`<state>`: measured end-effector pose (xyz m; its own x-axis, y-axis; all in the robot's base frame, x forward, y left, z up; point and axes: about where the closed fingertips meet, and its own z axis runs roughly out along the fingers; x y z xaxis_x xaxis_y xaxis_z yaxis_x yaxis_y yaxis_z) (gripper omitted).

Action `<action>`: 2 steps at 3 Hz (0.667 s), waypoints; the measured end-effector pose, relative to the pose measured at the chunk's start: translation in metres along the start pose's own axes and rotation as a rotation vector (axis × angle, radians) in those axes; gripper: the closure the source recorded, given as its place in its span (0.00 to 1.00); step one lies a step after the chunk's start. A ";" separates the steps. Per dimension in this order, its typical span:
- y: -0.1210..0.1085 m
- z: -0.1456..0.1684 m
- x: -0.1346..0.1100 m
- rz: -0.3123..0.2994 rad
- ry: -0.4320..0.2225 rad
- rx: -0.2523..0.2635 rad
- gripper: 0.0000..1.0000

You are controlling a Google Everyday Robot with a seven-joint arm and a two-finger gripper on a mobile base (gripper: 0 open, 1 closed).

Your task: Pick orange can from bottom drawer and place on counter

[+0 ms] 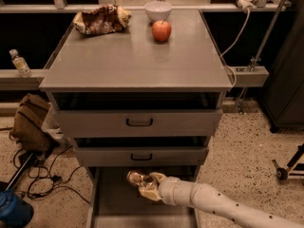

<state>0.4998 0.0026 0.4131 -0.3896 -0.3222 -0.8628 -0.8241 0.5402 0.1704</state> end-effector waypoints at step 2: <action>0.045 -0.036 -0.161 -0.246 -0.102 0.032 1.00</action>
Offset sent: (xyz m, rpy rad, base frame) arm 0.0036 0.0260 0.0855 -0.0059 -0.1352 0.0250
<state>0.5111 0.0507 0.5763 -0.1342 -0.3680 -0.9201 -0.8748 0.4802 -0.0645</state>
